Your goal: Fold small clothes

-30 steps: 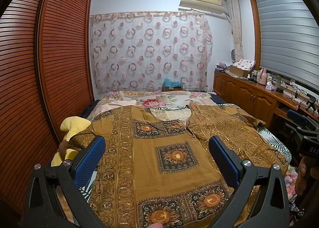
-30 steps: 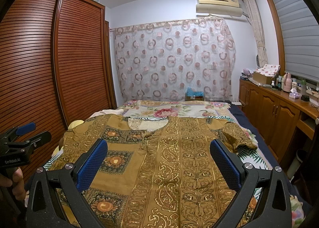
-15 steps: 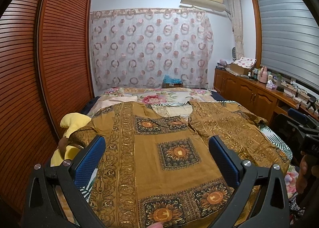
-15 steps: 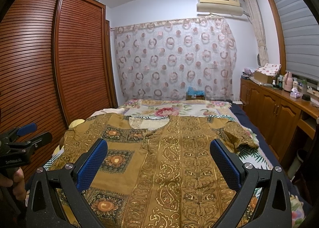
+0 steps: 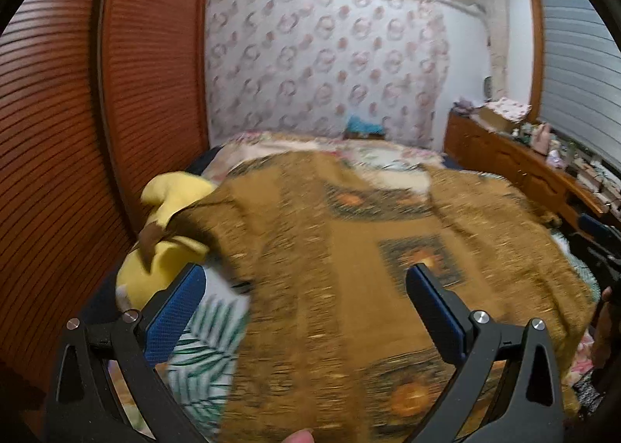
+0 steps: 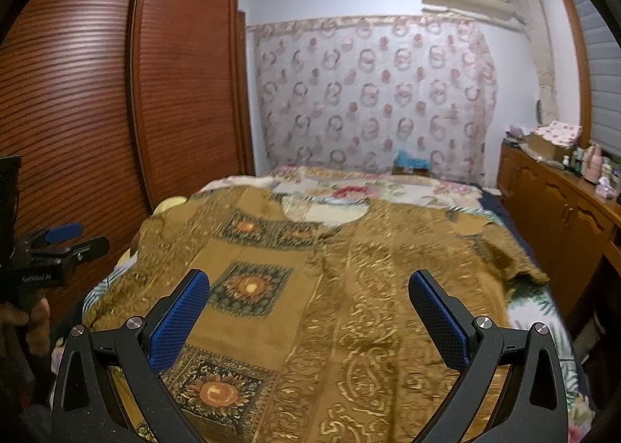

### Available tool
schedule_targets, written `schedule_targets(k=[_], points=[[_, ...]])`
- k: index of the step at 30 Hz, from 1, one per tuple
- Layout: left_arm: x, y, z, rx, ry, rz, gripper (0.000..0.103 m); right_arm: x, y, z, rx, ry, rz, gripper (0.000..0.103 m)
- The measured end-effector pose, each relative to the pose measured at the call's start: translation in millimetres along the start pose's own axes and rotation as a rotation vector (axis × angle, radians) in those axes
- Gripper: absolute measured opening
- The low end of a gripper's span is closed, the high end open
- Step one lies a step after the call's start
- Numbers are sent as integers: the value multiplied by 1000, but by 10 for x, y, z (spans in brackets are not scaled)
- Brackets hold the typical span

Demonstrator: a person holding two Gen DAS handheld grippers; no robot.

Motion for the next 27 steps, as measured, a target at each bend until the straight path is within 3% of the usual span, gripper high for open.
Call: schedule_targets(k=[6, 9, 18, 27], points=[[175, -482, 120, -32, -28, -45, 103, 261, 22, 75, -13, -57, -49, 103], [326, -686, 138, -25, -48, -60, 98, 343, 45, 82, -24, -82, -67, 102], [997, -1084, 122, -96, -140, -41, 70, 732, 145, -15, -31, -146, -113, 102], [1505, -1184, 230, -224, -260, 30, 49, 959, 191, -12, -34, -179, -147, 102]])
Point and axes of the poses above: each gripper's, at about its wrist camera, not at the fingertips, and x roughly the way its jaws point, y to its right, z to its underside, the point moved 4 cm from there along x, roughly the way its jaws point, and after that the axes turned 13 degrees about y, right-handed, at the moved point
